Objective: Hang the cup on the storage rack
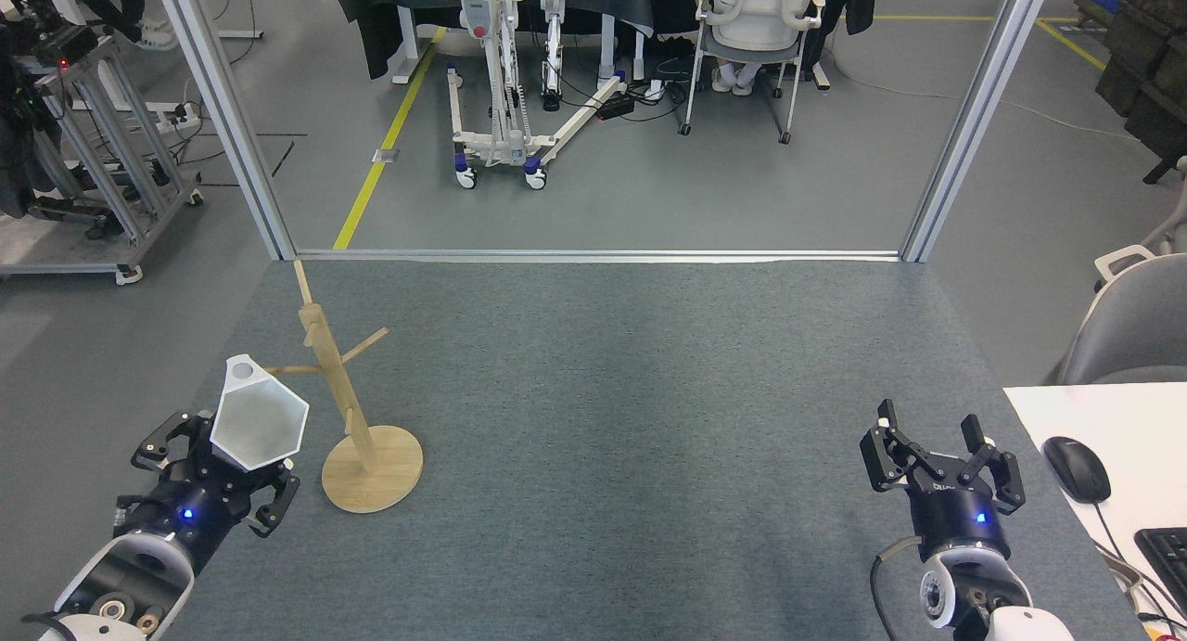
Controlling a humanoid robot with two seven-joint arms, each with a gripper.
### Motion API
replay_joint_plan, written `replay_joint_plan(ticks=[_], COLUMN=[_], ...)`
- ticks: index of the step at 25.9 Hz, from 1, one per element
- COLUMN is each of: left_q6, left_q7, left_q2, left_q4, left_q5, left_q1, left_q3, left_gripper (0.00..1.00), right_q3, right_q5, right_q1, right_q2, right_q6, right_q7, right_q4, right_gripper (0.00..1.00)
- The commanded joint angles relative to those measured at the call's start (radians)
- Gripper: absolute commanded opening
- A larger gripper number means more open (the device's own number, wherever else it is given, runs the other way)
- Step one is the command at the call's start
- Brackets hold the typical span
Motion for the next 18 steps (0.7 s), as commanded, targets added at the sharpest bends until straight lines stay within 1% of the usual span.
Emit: replay_joint_plan(ticks=[1, 18], left_q6=[-0.008, -0.019], left_q7=[0.0, 0.0], left_q2=[0.0, -0.003], left_q4=[-0.001, 0.007], left_q5=[-0.003, -0.014], left_q1=[-0.003, -0.026], left_q3=[-0.002, -0.037], left_gripper=[0.09, 0.09], right_q3=[0.0, 0.0], right_q5=[0.001, 0.003], right_q1=[0.0, 0.0], right_q2=[0.0, 0.003], right_q6=[0.0, 0.002], right_q7=[0.0, 0.0], right_q4=[0.0, 0.002], right_gripper=[0.99, 0.99])
